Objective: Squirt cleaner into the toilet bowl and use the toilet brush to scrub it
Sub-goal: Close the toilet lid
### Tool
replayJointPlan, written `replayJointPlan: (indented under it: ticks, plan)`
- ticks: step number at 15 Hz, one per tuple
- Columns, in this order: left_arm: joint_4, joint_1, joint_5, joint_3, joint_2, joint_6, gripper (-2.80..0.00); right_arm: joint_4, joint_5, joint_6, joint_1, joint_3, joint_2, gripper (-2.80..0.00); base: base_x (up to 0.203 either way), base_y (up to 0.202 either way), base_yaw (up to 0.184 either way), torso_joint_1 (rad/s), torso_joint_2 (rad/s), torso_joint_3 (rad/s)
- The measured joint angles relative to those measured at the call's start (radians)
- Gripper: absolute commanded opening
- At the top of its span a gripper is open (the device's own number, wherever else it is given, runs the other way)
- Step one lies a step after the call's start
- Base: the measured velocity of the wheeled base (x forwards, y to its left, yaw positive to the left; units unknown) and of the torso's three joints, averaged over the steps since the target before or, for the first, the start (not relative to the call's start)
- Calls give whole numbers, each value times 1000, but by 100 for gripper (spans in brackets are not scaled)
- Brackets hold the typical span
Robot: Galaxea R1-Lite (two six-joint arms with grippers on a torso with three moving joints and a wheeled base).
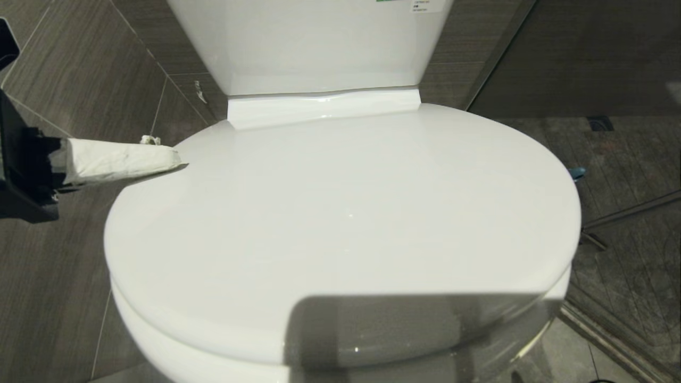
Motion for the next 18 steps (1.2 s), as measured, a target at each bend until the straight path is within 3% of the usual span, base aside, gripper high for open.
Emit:
replayJointPlan:
  ticks: [16, 18]
  plan:
    - [5, -14, 46, 179, 61, 1, -280, 0, -1, 0, 0, 0, 0, -280, 0, 0, 0, 0, 0, 0]
    - [7, -13, 85, 191, 75, 0, -280, 0, 0, 0, 0, 0, 0, -280, 0, 0, 0, 0, 0, 0]
